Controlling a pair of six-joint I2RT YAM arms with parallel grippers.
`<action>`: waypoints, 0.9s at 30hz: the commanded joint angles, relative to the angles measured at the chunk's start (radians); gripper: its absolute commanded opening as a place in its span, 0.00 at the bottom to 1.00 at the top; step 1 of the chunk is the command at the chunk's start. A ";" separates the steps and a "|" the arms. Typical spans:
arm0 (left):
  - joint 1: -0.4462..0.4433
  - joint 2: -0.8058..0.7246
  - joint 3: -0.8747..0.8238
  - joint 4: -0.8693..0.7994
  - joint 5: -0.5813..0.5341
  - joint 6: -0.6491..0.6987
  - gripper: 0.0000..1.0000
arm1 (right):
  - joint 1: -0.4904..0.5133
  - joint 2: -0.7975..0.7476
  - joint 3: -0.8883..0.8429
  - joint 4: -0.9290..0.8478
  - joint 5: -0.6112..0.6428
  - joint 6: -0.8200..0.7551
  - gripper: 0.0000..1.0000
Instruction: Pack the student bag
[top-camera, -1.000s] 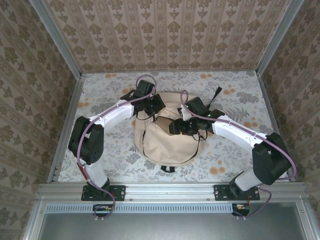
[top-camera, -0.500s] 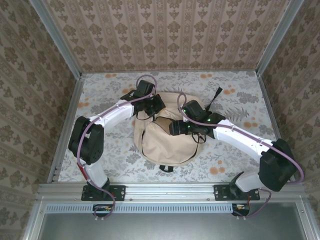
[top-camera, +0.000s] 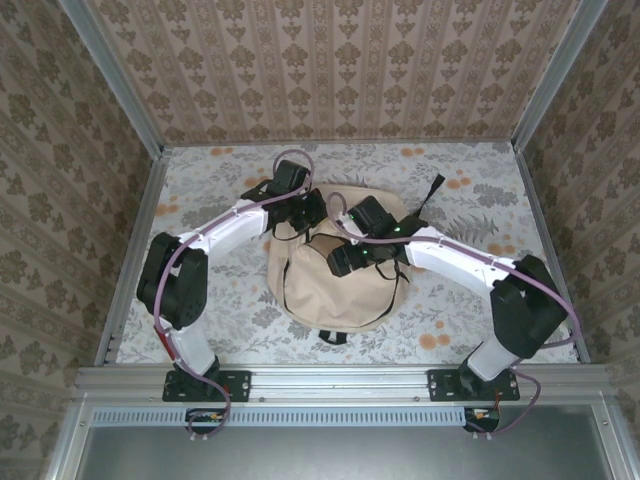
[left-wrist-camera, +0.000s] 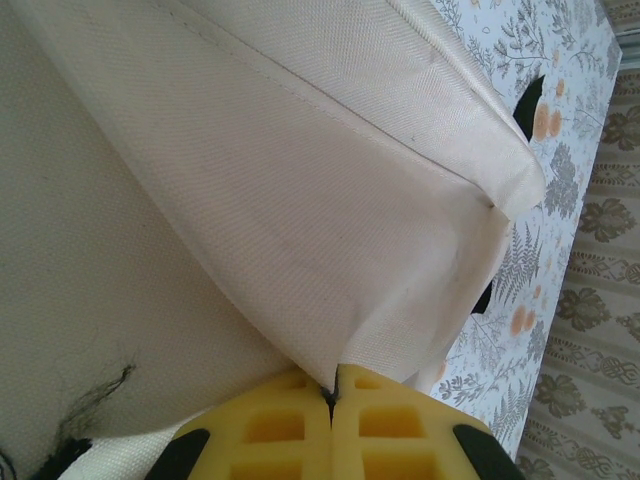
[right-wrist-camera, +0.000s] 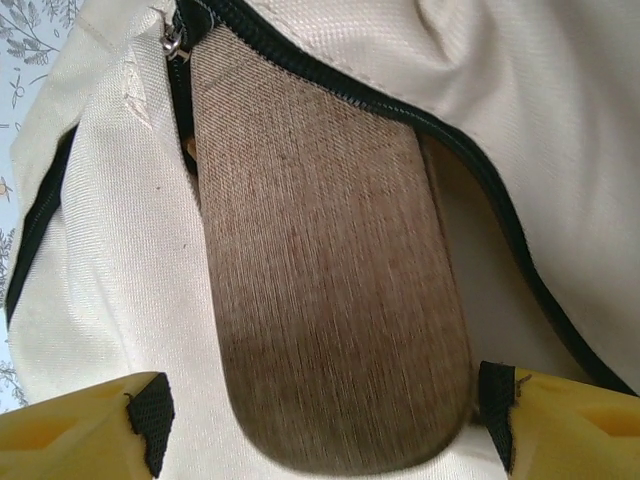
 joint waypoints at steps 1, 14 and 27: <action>0.009 -0.041 0.003 -0.013 0.019 0.023 0.00 | 0.007 0.050 0.041 0.006 -0.020 -0.056 0.83; 0.014 -0.041 0.001 -0.014 0.028 0.024 0.00 | 0.007 -0.035 -0.061 0.084 0.250 0.110 0.57; 0.014 -0.030 0.008 0.000 0.042 0.016 0.00 | 0.007 0.012 -0.033 0.192 0.203 0.244 0.63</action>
